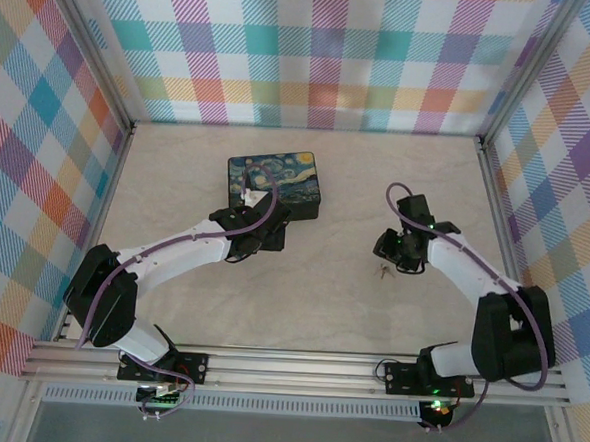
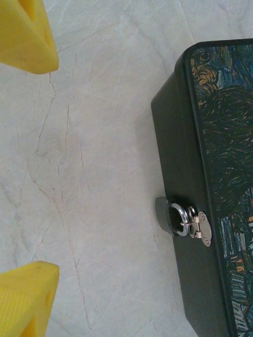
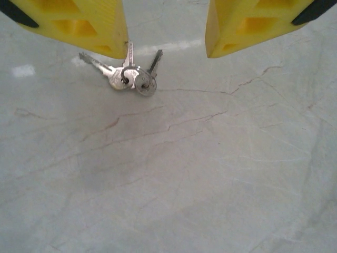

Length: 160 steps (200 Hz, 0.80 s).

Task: Unlock the padlock with the key

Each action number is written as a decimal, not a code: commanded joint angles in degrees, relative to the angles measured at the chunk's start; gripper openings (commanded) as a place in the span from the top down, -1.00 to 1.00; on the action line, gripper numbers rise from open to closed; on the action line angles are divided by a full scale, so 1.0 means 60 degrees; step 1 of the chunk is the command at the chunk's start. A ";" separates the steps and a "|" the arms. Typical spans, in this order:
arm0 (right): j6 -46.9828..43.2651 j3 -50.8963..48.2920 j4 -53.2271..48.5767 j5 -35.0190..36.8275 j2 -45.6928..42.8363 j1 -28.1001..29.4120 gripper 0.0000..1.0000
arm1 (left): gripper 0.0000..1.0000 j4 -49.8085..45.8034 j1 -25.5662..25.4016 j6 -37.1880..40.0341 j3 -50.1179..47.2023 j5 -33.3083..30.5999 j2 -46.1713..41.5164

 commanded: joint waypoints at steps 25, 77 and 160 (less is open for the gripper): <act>-0.1402 0.0747 -0.0642 0.0241 0.1145 -0.0045 0.15 | -0.83 -0.0343 -0.0047 -0.0077 -0.0074 0.0203 -0.0603; -0.1745 0.0881 -0.0613 0.0463 0.1974 -0.0042 0.18 | -0.83 -0.0380 -0.0048 -0.0097 -0.0341 0.0034 -0.0904; -0.1383 0.0929 -0.0420 0.0003 0.2954 -0.0033 0.41 | -0.83 -0.0280 -0.0049 -0.0237 -0.0477 0.0286 -0.1147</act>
